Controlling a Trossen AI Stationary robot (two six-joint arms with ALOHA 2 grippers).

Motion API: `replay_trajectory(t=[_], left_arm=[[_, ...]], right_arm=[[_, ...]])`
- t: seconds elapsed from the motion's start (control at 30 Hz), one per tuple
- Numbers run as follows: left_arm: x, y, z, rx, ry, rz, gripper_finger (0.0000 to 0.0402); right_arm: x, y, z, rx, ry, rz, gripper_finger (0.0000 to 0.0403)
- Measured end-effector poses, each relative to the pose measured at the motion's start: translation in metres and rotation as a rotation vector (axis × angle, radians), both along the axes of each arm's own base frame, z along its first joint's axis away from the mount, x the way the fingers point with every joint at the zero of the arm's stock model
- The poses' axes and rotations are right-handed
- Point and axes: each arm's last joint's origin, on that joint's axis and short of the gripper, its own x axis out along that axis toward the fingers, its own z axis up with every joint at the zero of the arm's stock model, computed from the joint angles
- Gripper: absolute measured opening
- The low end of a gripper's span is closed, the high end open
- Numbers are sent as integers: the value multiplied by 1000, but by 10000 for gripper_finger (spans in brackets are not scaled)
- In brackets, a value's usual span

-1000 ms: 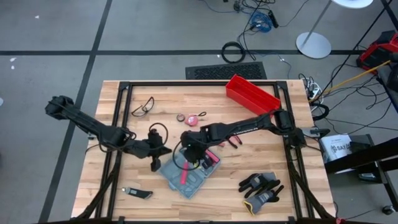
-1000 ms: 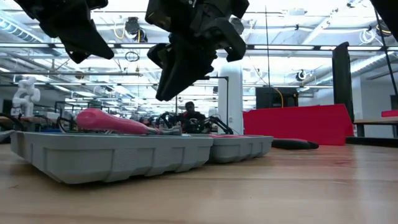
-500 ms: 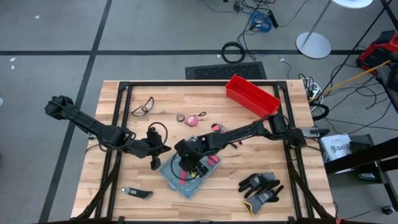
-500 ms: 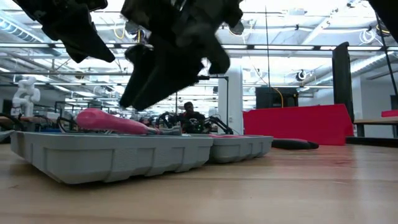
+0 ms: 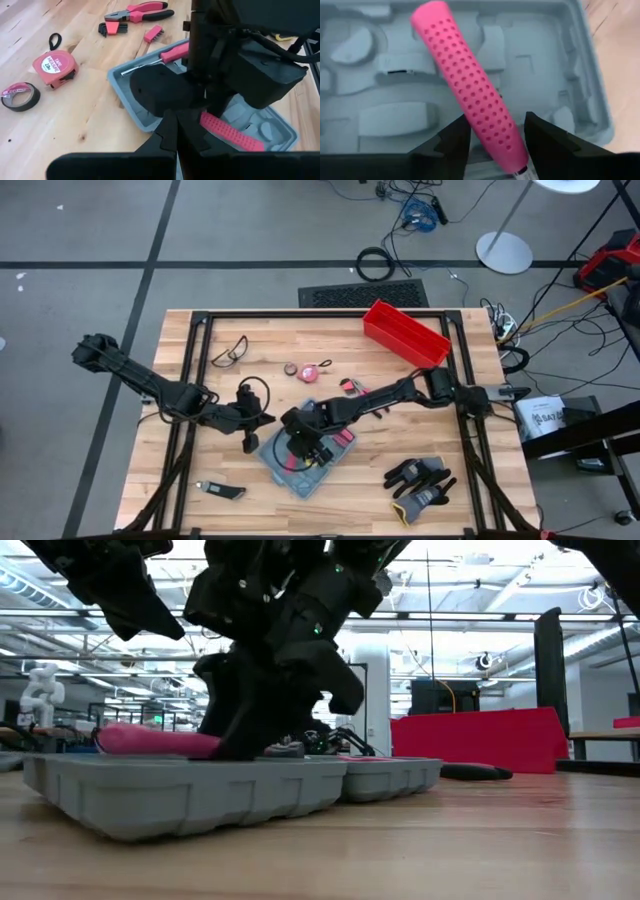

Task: Prefit tool cases
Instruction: Remove the hammer from the toolbox

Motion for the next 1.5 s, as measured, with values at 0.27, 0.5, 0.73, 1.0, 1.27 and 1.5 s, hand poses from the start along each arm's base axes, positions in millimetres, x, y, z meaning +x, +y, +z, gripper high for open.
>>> replay_trajectory(t=[0.27, 0.5, 0.73, 1.0, 1.27, 1.5], left_arm=[[0, 0, 0, 2, 1, -1, 1], [0, 0, 0, 9, 4, -4, 1], [-1, 0, -1, 12, 9, -5, 1], [-1, 1, -2, 18, 23, -5, 1], [-4, -6, -2, 18, 21, -39, 1], [-5, -7, -2, 27, 12, -25, 1]], right_arm=[[2, -7, 2, 1, -11, -24, 73], [1, -6, 27, -59, -41, -70, 73], [-19, -20, 73, -61, 40, -197, 73], [-72, -60, 99, -173, 274, -548, 73], [-152, -103, 88, -74, 254, -920, 73], [-226, -113, 48, -33, 275, -1290, 73]])
